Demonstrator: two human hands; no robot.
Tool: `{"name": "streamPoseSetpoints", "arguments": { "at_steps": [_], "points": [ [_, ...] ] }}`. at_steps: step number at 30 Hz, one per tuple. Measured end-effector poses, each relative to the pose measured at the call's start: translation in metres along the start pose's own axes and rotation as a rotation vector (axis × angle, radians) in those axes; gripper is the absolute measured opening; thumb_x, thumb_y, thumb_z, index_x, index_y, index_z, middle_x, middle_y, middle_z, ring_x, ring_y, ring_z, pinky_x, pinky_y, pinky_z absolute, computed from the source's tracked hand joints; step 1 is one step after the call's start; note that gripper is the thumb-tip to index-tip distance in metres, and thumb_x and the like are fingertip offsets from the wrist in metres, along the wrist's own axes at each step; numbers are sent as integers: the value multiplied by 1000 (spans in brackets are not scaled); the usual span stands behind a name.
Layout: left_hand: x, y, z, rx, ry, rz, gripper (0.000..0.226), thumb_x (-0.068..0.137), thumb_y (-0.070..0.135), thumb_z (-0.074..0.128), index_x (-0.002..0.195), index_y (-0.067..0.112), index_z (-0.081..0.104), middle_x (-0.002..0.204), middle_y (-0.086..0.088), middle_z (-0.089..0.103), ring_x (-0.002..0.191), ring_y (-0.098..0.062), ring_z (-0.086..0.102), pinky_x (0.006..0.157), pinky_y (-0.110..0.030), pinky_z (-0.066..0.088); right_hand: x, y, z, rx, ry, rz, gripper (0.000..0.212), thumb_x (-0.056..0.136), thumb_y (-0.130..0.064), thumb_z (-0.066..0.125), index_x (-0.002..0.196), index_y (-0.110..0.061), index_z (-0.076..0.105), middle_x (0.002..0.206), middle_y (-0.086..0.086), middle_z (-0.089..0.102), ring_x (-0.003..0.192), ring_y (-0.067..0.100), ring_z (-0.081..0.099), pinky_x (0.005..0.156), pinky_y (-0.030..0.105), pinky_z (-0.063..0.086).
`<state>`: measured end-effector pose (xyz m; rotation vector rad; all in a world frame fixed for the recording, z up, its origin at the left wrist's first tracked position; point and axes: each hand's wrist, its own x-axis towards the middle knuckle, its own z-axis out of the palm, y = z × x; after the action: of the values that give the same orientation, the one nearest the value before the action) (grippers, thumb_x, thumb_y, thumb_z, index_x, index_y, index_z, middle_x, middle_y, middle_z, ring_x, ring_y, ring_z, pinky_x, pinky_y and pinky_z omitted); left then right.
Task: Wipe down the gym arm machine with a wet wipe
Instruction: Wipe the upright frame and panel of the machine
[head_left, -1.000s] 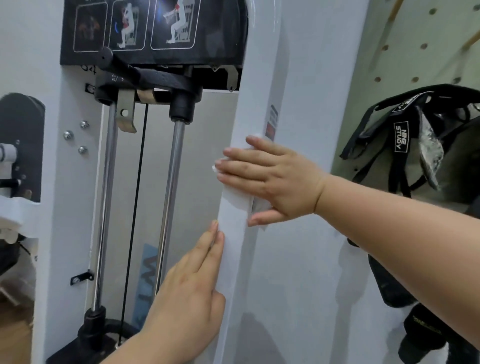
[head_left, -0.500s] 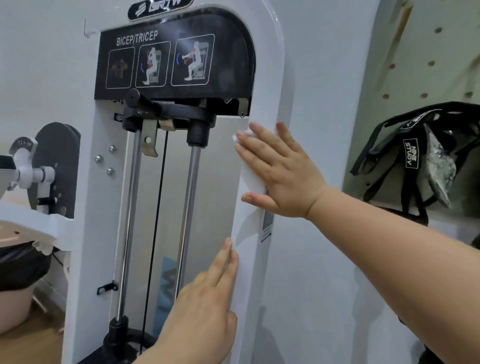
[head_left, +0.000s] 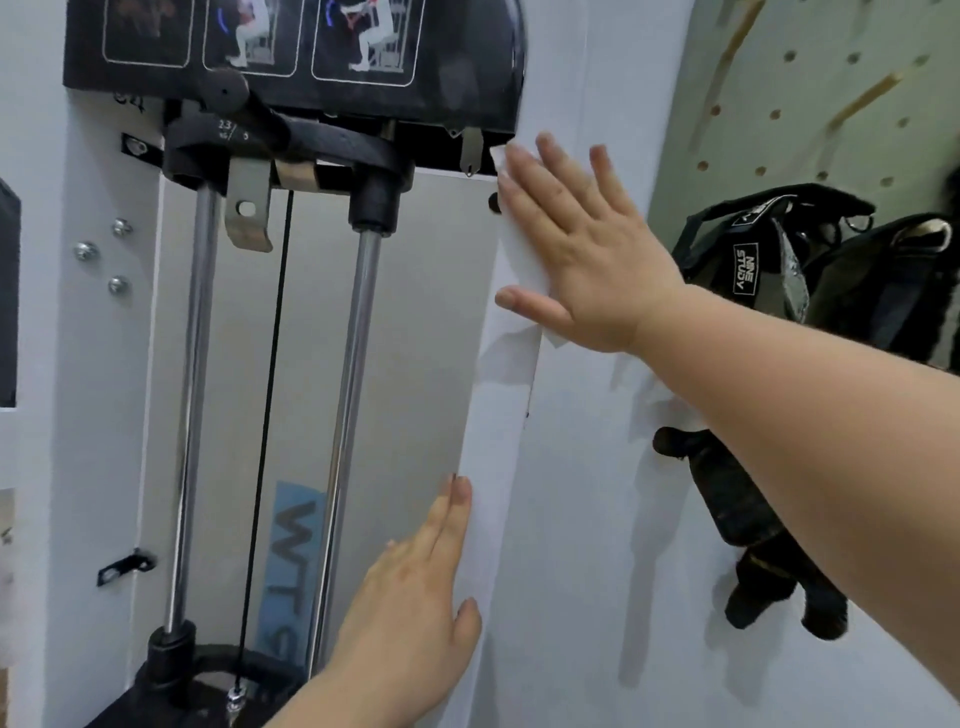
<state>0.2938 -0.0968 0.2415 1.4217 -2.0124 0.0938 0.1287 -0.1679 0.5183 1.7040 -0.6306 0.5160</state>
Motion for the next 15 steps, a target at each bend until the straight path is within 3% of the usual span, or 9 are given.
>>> {"name": "streamPoseSetpoints", "arguments": {
  "at_steps": [3,8,12,15],
  "points": [
    [1,-7,2,-160,-3,44,104,97,31,49,134,44,-46,155,24,-36,154,-5,1,124,-28,13,-5,-9,-5,7,-62,32,99,97,-78,14,164,-6,4,172,13,0,159,34,-5,128,53,-3],
    [2,-21,4,-174,-9,119,105,96,25,51,141,43,-43,152,28,-39,153,0,-6,126,-31,6,-50,-49,0,4,-160,-73,104,95,-80,20,163,-3,6,172,15,1,159,35,-3,128,52,0],
    [-3,-37,27,-242,66,129,98,91,22,49,150,46,-26,158,30,-20,147,-2,17,120,-29,22,-98,-102,20,54,-153,-65,102,95,-78,29,162,-2,15,171,17,9,158,35,2,128,54,5],
    [-26,-51,58,-248,152,94,85,84,24,40,161,33,4,163,16,11,136,-8,34,109,-32,34,-123,-134,32,93,-128,-32,99,96,-75,32,161,-1,21,169,19,14,157,33,3,128,55,8]
  ]
}}
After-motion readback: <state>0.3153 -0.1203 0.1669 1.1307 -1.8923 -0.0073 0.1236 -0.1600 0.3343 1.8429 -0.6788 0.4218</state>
